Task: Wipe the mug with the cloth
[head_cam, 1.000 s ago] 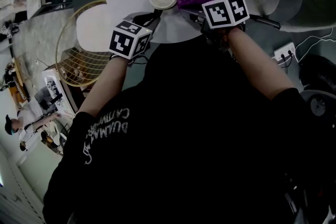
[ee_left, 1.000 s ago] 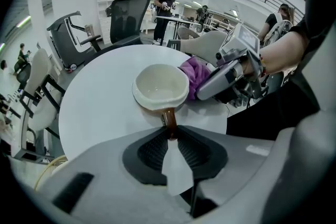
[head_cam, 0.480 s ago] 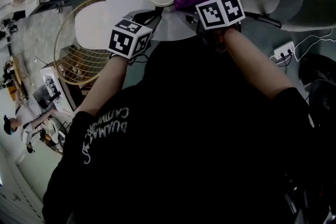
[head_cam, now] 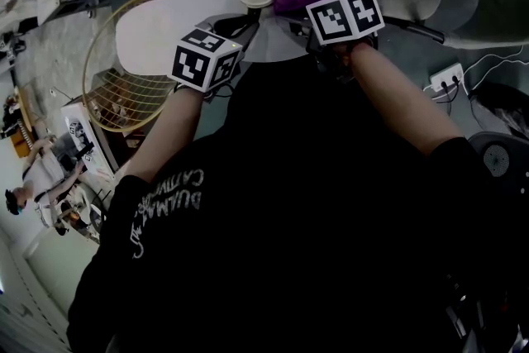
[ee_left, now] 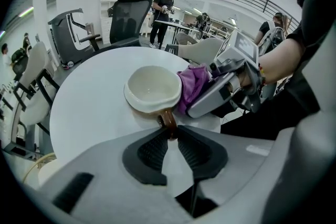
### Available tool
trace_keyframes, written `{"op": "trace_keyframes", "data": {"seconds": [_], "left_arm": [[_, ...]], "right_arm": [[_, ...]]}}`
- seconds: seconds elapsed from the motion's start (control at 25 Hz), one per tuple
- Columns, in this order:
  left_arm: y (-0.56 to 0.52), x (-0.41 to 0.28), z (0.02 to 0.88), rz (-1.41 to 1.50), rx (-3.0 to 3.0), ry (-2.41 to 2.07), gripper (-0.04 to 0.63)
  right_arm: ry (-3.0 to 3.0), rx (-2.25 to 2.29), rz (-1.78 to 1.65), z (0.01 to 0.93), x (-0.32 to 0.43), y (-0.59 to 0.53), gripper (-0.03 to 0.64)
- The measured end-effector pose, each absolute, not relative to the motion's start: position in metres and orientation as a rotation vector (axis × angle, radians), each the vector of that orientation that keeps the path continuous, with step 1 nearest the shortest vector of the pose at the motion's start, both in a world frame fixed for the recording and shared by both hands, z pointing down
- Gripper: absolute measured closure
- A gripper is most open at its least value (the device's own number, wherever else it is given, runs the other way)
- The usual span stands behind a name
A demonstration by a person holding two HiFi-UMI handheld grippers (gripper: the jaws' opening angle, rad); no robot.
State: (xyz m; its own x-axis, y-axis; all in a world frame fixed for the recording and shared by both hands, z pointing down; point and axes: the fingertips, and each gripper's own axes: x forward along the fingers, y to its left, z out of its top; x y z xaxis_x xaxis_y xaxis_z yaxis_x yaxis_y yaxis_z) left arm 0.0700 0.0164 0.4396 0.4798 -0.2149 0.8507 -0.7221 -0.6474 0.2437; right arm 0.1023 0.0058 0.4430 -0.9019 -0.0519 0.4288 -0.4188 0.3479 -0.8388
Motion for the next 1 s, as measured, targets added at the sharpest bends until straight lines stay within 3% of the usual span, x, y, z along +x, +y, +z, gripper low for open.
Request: {"op": "trace_keyframes", "data": {"seconds": [0.72, 1.0], "left_arm": [[0.021, 0.082, 0.44, 1.096, 2.147, -0.746, 0.526], [0.022, 0.085, 0.44, 1.107, 2.148, -0.747, 0.526]], "right_arm": [[-2.264, 0.28, 1.54, 0.445, 0.083, 0.036, 0.612], [-2.306, 0.364, 1.833, 0.424, 0.097, 0.019, 0.612]]}}
